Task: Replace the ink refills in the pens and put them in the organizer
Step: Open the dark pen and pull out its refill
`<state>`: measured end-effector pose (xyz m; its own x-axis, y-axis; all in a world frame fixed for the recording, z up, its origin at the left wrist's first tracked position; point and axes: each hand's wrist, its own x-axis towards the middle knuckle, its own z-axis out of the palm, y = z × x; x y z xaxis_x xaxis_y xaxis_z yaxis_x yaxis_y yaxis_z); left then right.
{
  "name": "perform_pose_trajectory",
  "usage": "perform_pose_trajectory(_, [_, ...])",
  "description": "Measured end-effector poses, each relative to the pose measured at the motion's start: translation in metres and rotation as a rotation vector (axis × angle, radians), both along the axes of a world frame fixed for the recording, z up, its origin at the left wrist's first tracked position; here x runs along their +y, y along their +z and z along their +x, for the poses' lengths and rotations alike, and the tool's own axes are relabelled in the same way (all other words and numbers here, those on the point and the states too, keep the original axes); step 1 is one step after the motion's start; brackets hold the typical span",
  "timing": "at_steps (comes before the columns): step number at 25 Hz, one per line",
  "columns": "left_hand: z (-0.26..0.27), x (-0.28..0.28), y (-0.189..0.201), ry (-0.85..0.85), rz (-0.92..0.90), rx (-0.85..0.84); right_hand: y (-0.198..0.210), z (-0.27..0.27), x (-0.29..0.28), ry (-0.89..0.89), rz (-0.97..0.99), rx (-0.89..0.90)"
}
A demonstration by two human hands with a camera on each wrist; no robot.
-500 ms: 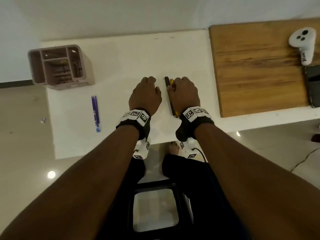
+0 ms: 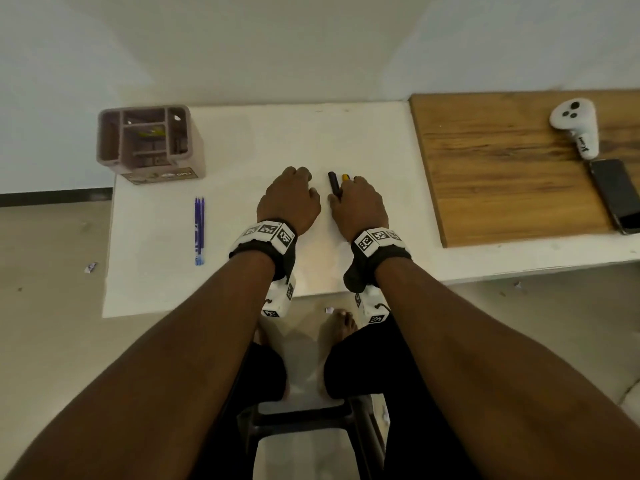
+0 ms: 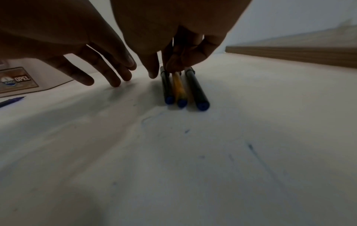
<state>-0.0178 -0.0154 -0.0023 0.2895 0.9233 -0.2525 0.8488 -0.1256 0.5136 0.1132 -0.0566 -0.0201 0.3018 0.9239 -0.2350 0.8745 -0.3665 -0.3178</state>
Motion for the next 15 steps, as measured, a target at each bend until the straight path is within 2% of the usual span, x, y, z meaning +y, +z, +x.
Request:
perform_pose_trajectory(6, [-0.019,-0.041,0.021,0.018,0.081,-0.013,0.012,-0.019,-0.026,-0.005,0.005,0.022])
perform_pose_trajectory(10, [-0.026,-0.051,0.007,0.07,0.066,-0.075,0.008,-0.023,-0.028,-0.01,0.001,0.021])
perform_pose_trajectory(15, [-0.027,-0.053,-0.014,0.197,-0.058,-0.127,0.0,-0.02,-0.023,-0.034,0.019,0.048])
